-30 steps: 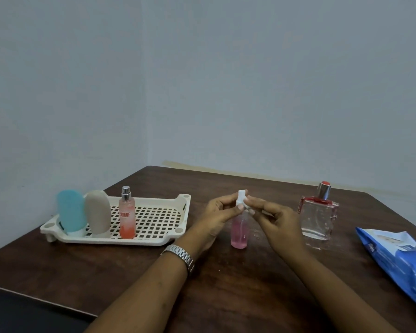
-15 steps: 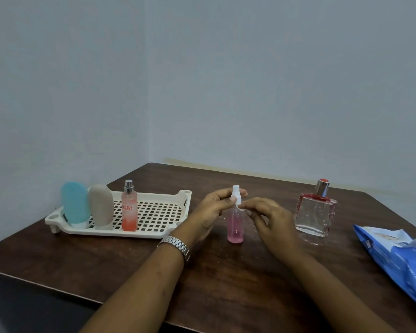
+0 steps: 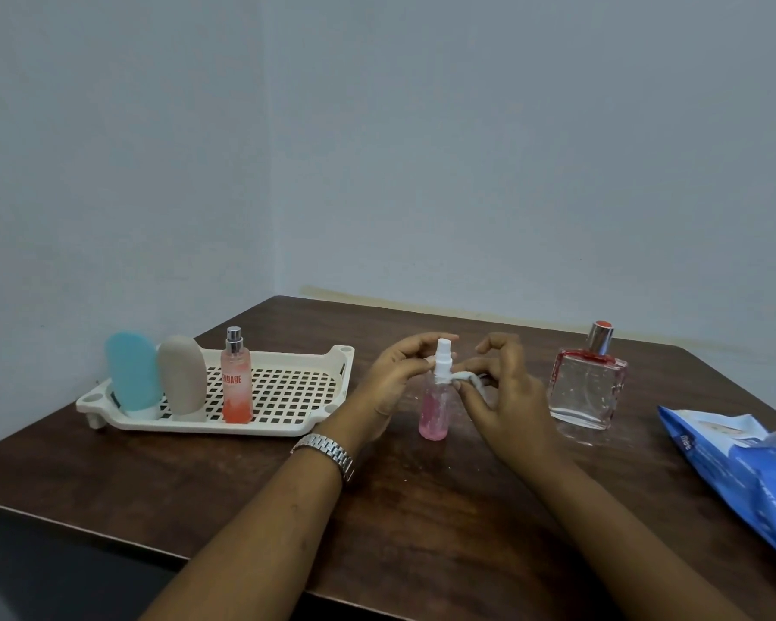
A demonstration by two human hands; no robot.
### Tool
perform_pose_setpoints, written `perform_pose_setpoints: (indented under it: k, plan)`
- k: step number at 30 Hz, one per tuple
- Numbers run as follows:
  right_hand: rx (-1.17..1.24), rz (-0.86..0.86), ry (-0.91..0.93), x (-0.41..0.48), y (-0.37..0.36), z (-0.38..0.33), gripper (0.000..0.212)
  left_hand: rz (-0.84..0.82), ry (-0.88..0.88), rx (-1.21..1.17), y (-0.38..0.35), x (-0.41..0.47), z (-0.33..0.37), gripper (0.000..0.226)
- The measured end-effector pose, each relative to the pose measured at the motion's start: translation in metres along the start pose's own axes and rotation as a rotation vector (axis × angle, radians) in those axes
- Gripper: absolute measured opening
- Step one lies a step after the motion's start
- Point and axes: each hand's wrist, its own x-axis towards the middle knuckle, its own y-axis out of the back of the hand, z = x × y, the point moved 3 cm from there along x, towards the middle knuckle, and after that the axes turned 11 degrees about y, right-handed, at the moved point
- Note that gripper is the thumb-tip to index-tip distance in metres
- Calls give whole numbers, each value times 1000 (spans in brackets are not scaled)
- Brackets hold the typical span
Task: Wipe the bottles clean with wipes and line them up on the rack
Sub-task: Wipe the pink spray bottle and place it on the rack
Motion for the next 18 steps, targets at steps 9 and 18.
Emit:
perform_pose_setpoints:
  k: [9,18]
  plan:
    - [2,65,-28,1,1,8,41,53,5,-1,-2,1,-6,18]
    - [5,61,1,1,2,2,37,28,46,-35,-2,1,-7,31]
